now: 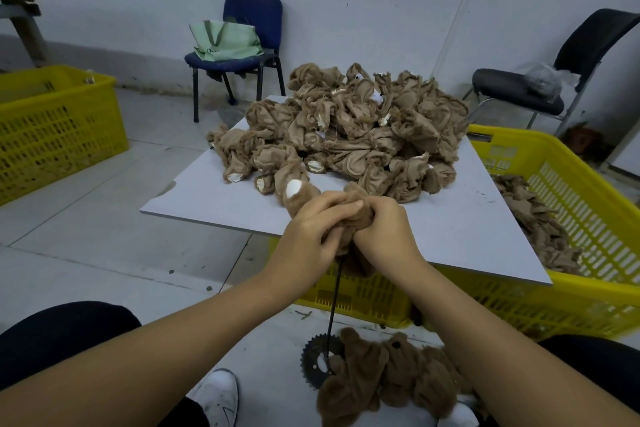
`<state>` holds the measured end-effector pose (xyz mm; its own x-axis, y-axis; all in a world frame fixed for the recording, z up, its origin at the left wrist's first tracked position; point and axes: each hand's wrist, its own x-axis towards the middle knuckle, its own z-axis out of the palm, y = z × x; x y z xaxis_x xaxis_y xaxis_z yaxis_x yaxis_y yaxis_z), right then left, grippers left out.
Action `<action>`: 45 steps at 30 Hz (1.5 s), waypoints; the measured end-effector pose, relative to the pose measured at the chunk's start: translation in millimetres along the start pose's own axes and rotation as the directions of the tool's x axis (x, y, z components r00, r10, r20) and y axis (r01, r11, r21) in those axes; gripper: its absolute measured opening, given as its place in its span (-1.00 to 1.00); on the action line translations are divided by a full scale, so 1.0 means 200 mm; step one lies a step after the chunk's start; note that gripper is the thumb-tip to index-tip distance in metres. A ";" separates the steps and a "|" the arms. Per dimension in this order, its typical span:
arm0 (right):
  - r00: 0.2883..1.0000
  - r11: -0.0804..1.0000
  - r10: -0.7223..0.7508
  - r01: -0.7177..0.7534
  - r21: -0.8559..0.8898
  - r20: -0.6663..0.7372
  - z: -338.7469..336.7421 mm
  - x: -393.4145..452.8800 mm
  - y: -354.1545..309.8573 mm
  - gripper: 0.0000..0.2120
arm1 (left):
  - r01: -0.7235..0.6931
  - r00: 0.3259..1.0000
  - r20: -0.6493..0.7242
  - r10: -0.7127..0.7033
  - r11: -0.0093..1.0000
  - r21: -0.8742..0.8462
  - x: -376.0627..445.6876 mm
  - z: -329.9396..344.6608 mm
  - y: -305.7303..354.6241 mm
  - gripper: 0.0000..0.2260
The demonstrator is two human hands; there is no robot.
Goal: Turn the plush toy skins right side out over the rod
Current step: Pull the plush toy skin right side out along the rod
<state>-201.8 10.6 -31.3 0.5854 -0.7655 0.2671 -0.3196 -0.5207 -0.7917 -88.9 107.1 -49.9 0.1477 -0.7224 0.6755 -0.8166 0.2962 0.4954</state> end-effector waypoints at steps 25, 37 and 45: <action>0.976 0.987 0.161 -0.159 -0.029 0.147 0.11 0.10 0.17 -0.81 | 0.223 0.967 0.160 -0.200 0.964 -0.147 0.10 0.10 0.05 -0.52; 0.979 0.993 0.087 -0.099 0.061 0.184 0.04 0.08 0.11 -0.55 | 0.305 0.952 0.025 -0.304 0.952 -0.033 0.13 0.09 0.00 -0.92; 0.965 0.988 0.156 -0.150 -0.041 0.213 0.07 0.13 0.10 -0.71 | 0.358 0.924 0.130 -0.361 0.933 0.044 0.30 0.08 0.05 -0.86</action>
<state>-182.3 -15.2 -48.0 0.6733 -0.7391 0.0176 -0.4345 -0.4148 -0.7995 -96.9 56.6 -13.4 0.3583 -0.8553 0.3742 -0.7333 -0.0098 0.6798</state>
